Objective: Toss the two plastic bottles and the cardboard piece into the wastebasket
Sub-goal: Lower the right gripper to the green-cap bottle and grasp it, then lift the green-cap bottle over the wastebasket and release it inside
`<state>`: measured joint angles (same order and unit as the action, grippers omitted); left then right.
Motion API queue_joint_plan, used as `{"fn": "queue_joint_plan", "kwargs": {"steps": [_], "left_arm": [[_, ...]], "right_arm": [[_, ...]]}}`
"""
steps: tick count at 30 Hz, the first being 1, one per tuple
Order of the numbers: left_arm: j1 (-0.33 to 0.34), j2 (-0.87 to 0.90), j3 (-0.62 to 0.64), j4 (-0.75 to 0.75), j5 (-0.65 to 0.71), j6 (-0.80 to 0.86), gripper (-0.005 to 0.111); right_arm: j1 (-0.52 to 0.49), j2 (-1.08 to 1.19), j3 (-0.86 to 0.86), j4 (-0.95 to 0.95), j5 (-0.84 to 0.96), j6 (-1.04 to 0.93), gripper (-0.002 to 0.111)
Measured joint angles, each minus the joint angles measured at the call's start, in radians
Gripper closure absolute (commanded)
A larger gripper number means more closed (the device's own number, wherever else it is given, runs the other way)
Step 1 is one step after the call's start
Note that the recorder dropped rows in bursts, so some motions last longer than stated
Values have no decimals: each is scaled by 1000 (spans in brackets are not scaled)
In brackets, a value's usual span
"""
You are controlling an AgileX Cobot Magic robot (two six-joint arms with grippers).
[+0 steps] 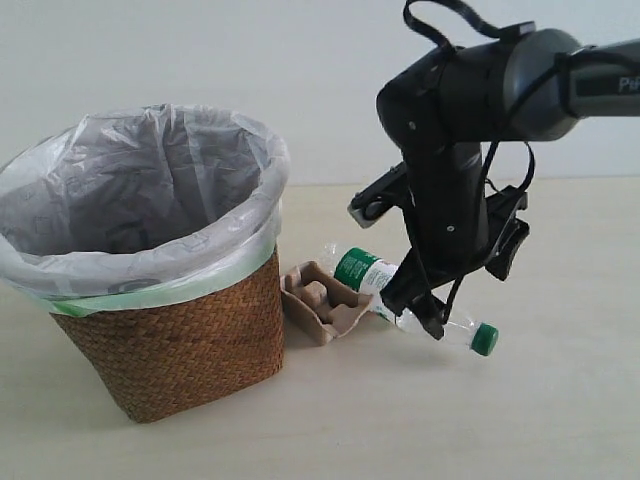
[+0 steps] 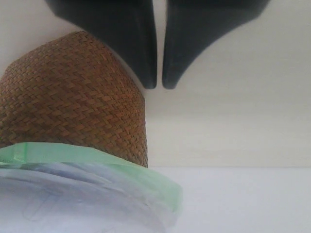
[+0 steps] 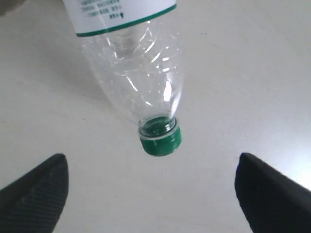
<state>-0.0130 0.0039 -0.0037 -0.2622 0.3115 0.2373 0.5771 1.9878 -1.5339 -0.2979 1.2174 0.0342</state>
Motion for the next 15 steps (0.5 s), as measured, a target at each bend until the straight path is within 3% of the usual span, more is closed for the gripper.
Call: {"fn": "queue_joint_plan", "kwargs": {"steps": [9, 11, 15], "left_arm": [[0, 0, 0, 0, 0, 0, 103], [0, 0, 0, 0, 0, 0, 103], [0, 0, 0, 0, 0, 0, 103]], "right_arm": [[0, 113, 0, -28, -93, -26, 28], [0, 133, 0, -38, -114, -26, 38], [0, 166, 0, -59, -134, -26, 73]]}}
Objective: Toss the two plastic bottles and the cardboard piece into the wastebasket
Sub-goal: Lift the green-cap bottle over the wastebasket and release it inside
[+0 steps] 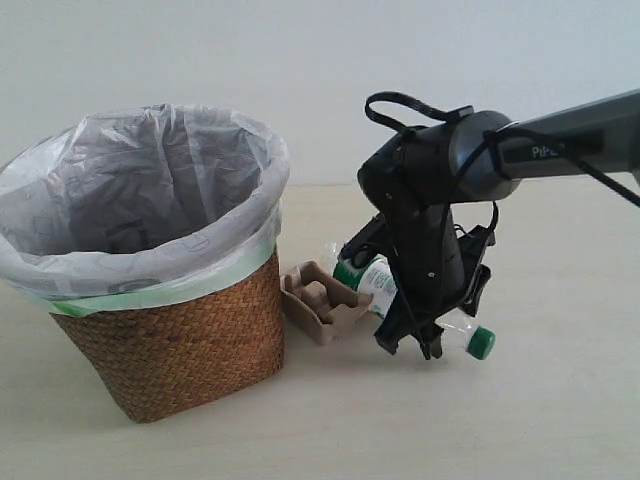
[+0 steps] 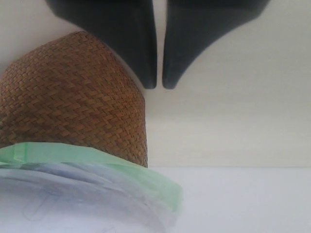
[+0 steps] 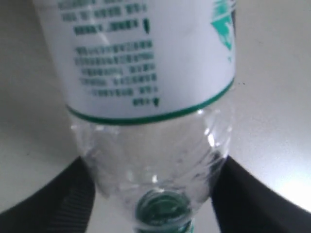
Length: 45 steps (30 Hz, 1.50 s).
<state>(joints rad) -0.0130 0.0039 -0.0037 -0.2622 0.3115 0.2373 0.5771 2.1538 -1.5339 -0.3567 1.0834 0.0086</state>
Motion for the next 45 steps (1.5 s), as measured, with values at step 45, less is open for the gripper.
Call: {"fn": "queue_joint_plan", "kwargs": {"steps": [45], "left_arm": [[0, 0, 0, 0, 0, 0, 103]], "right_arm": [[2, -553, -1, -495, 135, 617, 108]]}}
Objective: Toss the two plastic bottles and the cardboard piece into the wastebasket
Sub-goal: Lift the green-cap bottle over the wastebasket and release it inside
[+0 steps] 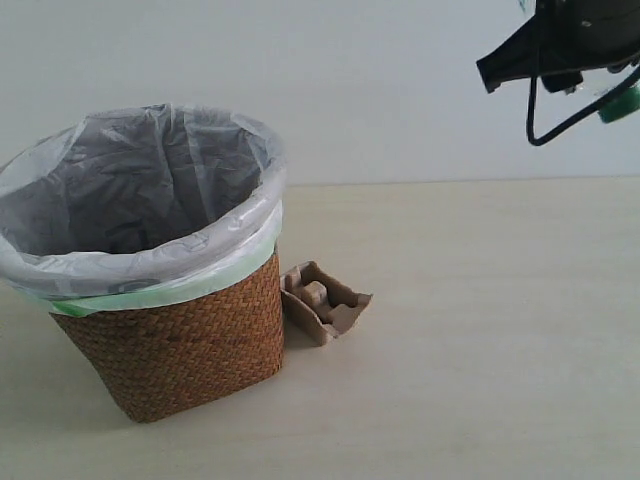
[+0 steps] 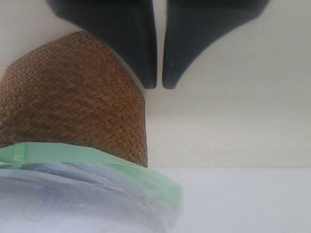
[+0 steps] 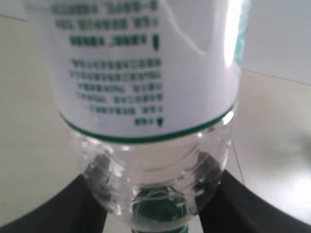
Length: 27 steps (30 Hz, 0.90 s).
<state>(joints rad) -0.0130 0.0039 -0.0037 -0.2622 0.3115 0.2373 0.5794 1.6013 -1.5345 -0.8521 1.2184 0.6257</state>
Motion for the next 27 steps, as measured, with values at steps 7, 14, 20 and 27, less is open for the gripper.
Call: {"fn": "queue_joint_plan", "kwargs": {"steps": [7, 14, 20, 27], "left_arm": [[0, 0, 0, 0, 0, 0, 103], [0, 0, 0, 0, 0, 0, 103], [0, 0, 0, 0, 0, 0, 103], [0, 0, 0, 0, 0, 0, 103]], "right_arm": [[0, 70, -25, 406, -16, -147, 108], [6, 76, -208, 1569, -318, -696, 45], [4, 102, -259, 1696, -398, -692, 15], [4, 110, -262, 1677, -324, -696, 17]]}}
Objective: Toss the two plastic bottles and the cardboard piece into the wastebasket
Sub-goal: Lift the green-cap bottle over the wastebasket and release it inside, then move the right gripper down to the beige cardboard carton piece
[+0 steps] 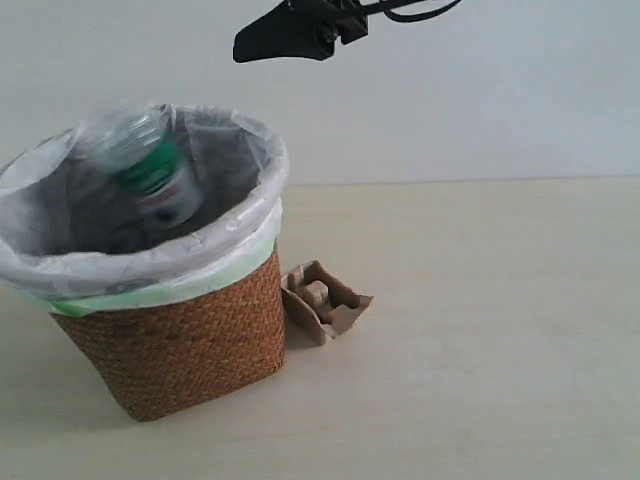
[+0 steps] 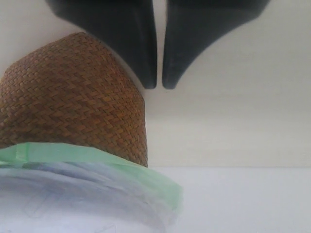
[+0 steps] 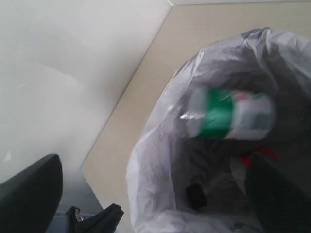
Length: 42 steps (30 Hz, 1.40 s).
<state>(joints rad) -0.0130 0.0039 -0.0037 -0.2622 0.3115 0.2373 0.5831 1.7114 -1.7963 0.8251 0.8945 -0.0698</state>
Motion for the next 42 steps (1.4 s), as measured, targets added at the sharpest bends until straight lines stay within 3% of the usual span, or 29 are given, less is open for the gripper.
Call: {"fn": "queue_joint_plan", "kwargs": {"steps": [8, 12, 18, 21, 28, 33, 35, 42], "left_arm": [[0, 0, 0, 0, 0, 0, 103], [0, 0, 0, 0, 0, 0, 103], [0, 0, 0, 0, 0, 0, 103], [0, 0, 0, 0, 0, 0, 103], [0, 0, 0, 0, 0, 0, 103], [0, 0, 0, 0, 0, 0, 103], [0, 0, 0, 0, 0, 0, 103], [0, 0, 0, 0, 0, 0, 103]], "right_arm": [[0, 0, -5, -110, 98, -19, 18], [0, 0, -5, -288, 116, 85, 34], [0, 2, 0, -743, 212, 296, 59], [0, 9, 32, -910, 288, 327, 67], [-2, 85, 154, -972, 299, 298, 65], [-2, 132, 235, -923, 217, 244, 32], [-2, 154, 260, -918, 185, 238, 25], [-2, 230, 316, -860, 58, 167, 25]]}}
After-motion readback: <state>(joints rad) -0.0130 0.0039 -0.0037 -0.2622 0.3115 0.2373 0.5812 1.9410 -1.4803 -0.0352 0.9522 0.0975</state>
